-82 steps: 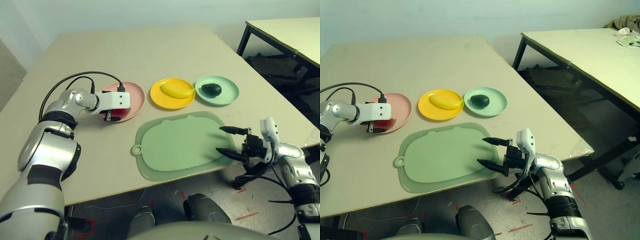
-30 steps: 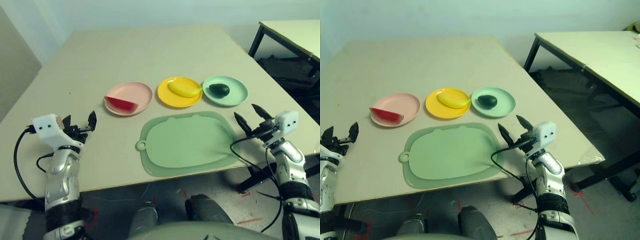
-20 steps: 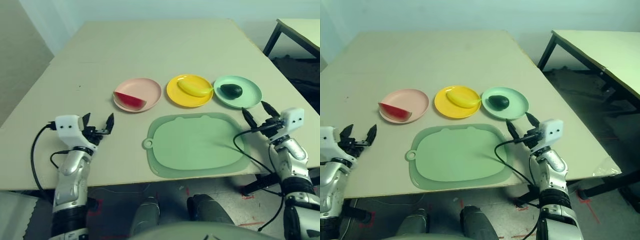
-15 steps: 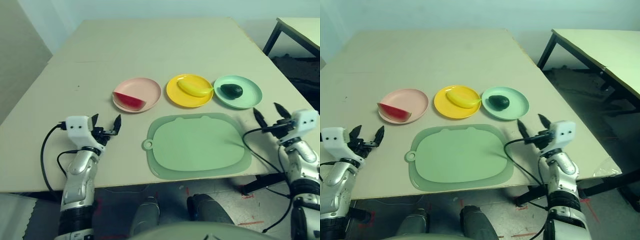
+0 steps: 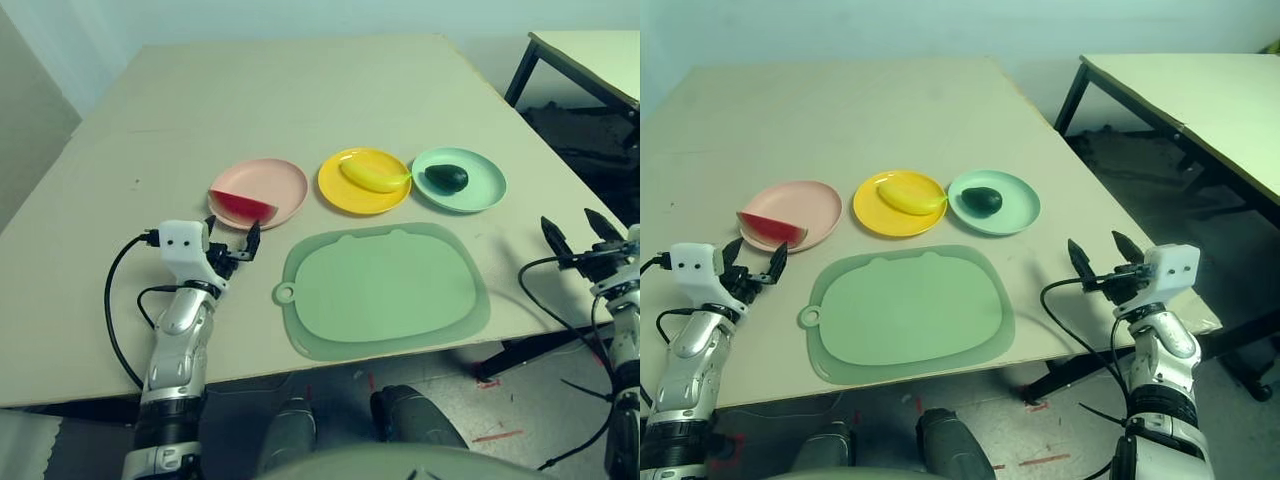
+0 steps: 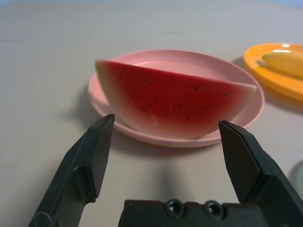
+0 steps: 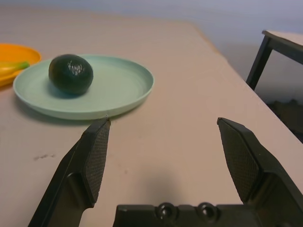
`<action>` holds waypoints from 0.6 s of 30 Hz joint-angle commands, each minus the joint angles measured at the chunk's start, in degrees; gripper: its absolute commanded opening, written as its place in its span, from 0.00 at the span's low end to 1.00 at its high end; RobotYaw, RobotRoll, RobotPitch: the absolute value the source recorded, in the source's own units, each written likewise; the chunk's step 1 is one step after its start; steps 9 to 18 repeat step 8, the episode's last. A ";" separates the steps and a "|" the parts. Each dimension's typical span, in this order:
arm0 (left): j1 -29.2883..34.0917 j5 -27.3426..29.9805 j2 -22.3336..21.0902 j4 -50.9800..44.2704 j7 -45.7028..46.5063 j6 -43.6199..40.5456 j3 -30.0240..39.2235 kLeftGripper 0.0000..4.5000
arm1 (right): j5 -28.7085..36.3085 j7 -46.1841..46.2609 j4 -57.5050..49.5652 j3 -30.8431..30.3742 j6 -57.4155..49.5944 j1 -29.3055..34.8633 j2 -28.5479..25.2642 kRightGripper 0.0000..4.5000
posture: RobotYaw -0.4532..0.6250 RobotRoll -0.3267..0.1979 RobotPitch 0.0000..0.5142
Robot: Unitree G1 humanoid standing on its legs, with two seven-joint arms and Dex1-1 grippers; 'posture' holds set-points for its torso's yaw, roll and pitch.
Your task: Place the fruits into color-matched plates.
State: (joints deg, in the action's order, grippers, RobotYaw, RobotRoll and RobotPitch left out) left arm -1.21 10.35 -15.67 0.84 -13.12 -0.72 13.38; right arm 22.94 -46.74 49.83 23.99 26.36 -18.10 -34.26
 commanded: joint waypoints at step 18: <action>6.02 -0.78 1.61 -4.35 2.50 0.76 0.14 0.99 | -0.04 -2.44 7.75 1.60 1.06 -4.16 -2.98 1.00 | 0.30 0.62 0.13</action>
